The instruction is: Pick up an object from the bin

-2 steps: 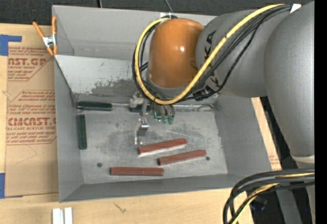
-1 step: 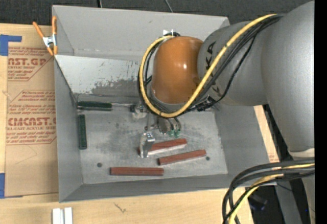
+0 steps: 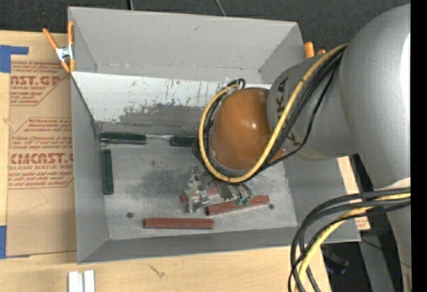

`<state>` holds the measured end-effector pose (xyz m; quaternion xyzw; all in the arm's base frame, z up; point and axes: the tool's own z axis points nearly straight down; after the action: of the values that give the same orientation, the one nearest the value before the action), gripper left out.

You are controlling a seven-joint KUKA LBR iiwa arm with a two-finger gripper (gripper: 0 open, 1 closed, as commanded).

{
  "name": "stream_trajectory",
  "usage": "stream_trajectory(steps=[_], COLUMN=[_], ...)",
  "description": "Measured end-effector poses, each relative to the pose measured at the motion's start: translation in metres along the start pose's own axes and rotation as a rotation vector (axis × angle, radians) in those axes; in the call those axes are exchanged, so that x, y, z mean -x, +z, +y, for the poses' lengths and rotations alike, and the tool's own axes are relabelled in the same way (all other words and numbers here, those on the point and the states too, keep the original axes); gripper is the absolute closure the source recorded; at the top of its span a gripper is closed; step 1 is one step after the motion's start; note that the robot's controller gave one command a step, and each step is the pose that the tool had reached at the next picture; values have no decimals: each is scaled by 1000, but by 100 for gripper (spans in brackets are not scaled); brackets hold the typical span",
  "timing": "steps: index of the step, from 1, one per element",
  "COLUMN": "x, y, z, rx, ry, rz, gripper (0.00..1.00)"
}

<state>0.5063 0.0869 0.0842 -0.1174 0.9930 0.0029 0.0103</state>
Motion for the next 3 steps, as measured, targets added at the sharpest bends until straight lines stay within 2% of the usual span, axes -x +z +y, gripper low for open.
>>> stream_trajectory(steps=[1, 2, 3], x=[0, -5, -1], y=[0, -42, -136], z=[0, -8, -11], rx=[0, -1, -3], ry=[0, -31, -30], rz=[0, 27, 17], gripper=[100, 100, 0])
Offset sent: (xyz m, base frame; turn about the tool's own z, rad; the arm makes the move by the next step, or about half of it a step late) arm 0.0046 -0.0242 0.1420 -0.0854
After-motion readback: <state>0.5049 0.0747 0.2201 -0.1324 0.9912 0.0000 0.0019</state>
